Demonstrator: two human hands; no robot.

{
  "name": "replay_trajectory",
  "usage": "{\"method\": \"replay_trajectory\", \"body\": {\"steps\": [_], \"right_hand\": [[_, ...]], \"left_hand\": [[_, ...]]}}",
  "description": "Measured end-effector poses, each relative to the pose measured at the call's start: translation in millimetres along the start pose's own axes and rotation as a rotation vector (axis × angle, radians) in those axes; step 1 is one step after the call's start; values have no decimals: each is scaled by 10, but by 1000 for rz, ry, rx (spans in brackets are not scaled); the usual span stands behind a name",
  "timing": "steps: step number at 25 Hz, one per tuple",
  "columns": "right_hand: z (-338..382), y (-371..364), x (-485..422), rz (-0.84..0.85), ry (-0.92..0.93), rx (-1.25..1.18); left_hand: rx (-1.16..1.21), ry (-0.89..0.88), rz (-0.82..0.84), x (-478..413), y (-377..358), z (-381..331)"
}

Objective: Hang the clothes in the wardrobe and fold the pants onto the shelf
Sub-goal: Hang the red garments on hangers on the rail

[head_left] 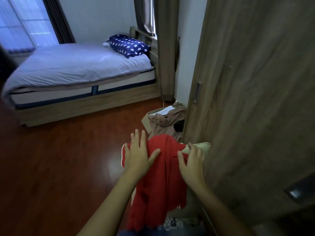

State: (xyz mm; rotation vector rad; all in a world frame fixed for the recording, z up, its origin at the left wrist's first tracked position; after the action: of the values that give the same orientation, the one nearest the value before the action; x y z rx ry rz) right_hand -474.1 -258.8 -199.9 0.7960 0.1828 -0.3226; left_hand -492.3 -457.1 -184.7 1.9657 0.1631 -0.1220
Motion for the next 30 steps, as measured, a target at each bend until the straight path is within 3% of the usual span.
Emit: {"method": "replay_trajectory", "body": {"steps": [1,3,6,8,10,12,15,17,19,22,24,28,30], "right_hand": [[16,-26,-91,-28,11,74],[46,-191,-276,74,35,241],[112,-418,-389,212,100,347],[249,-406,-308,113,188,269],[353,-361,-109,-38,276,139],[376,-375,146,-117,342,35],[381,-469,502,-135,470,8],[356,-511,624,-128,478,14],[344,-515,663,-128,456,-2],[304,-520,748,-113,411,-29],[233,-471,768,-105,365,-48],[110,-328,804,-35,331,-129],[129,-186,881,7,235,-285]], "left_hand": [[-49,-5,60,-71,-106,16],[-91,-87,85,-145,-251,-26],[120,-212,-90,-38,-203,-69],[270,-246,-226,140,-103,8],[346,-247,-211,330,-19,63],[408,-139,-205,452,176,161],[547,-61,-369,354,735,188],[523,-97,-364,27,938,-1],[342,-172,-137,-437,760,-331],[-105,-144,437,-680,-53,-499],[-201,-73,560,-603,-305,-366],[-74,-112,168,-358,29,-282],[210,-227,54,-69,250,-413]]}}
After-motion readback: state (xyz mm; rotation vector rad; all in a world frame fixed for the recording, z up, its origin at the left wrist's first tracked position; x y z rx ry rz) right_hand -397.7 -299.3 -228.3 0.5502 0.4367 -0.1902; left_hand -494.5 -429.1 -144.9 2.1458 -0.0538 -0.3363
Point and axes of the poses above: each hand's wrist, its own x-axis away from the middle knuckle, its own y-axis out of the back of the hand, z = x × y, the point moved 9 cm from there along -x, towards the middle knuckle, and after that the axes turned 1 degree about y, right-handed, at the moved point
